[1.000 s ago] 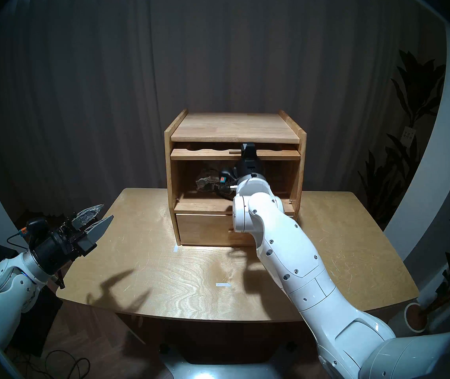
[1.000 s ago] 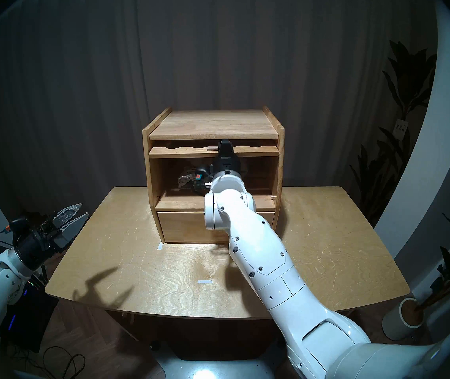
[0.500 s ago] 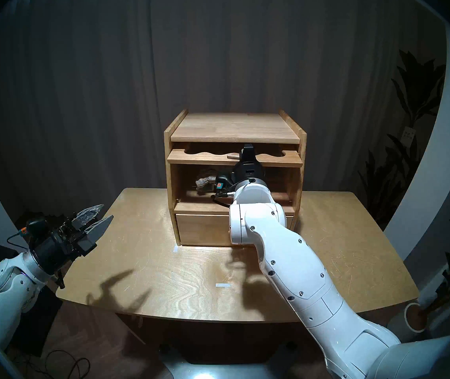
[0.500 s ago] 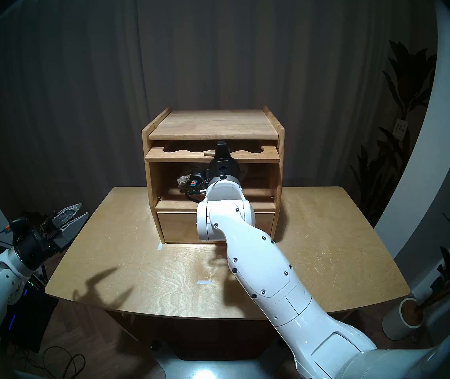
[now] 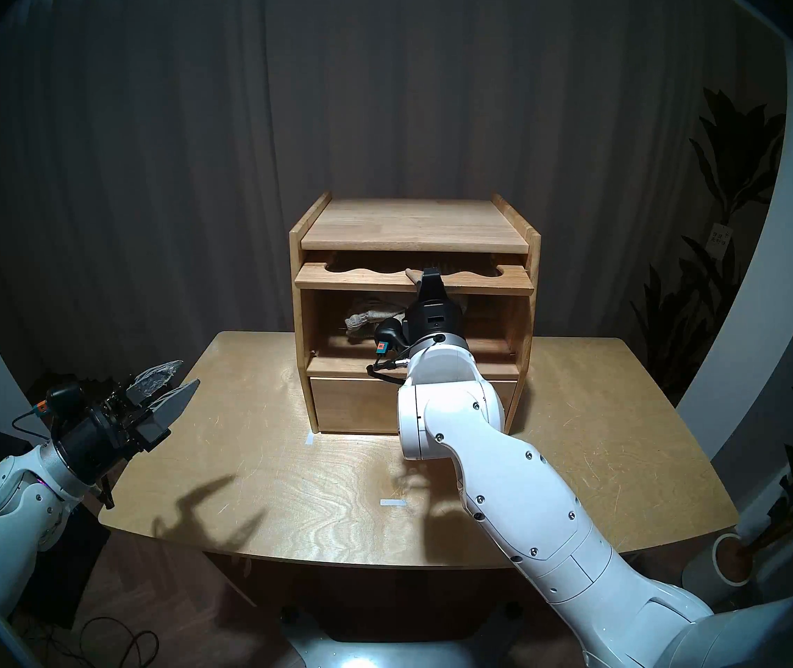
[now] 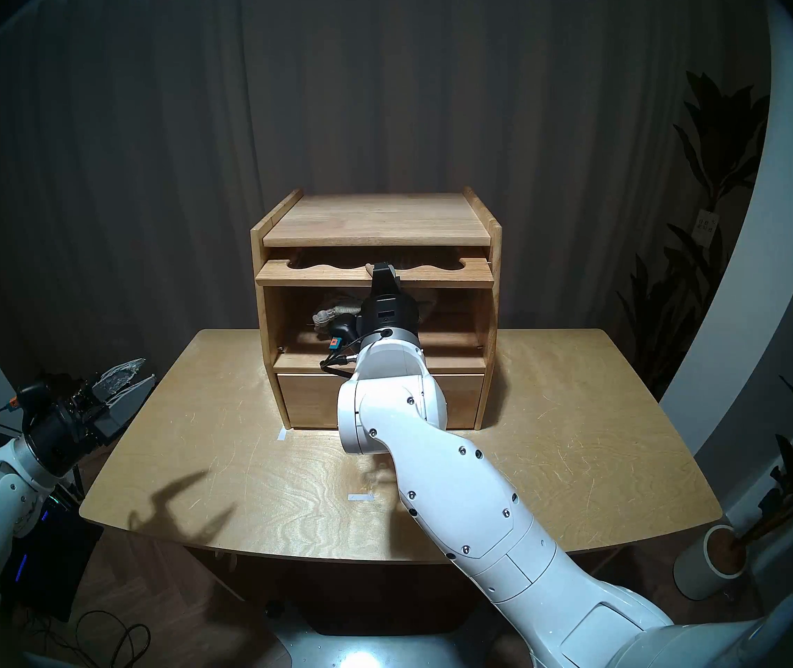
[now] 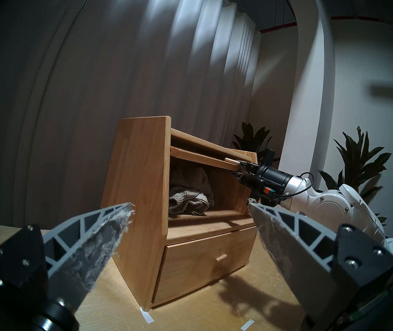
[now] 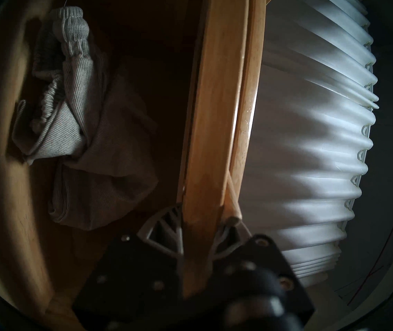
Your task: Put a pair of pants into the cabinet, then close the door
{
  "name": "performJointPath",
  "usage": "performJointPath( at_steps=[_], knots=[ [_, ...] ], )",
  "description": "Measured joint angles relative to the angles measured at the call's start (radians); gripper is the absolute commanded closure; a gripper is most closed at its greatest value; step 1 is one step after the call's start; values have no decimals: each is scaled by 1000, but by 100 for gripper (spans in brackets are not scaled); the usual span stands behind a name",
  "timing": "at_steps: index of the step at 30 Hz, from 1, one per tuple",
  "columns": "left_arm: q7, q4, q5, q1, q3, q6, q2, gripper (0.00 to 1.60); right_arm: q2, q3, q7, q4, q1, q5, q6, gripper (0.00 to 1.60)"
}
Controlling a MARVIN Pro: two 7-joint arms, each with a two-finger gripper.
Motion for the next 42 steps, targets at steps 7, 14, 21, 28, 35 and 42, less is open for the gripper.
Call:
performJointPath(
  at_steps=[7, 14, 21, 28, 35, 42],
  knots=[
    [0, 0, 0, 0, 0, 0, 0, 0, 34, -5, -15, -5, -1, -16, -28, 160],
    [0, 0, 0, 0, 0, 0, 0, 0, 74, -11, -8, -57, -36, -35, -31, 75],
    [0, 0, 0, 0, 0, 0, 0, 0, 119, -18, 23, -74, -68, -63, -29, 0],
    [0, 0, 0, 0, 0, 0, 0, 0, 139, -19, 36, -80, -63, -77, -45, 0],
    [0, 0, 0, 0, 0, 0, 0, 0, 135, -17, 32, -70, -37, -63, -72, 0],
    [-1, 0, 0, 0, 0, 0, 0, 0, 97, 12, 12, -28, -4, 45, -90, 0]
  ],
)
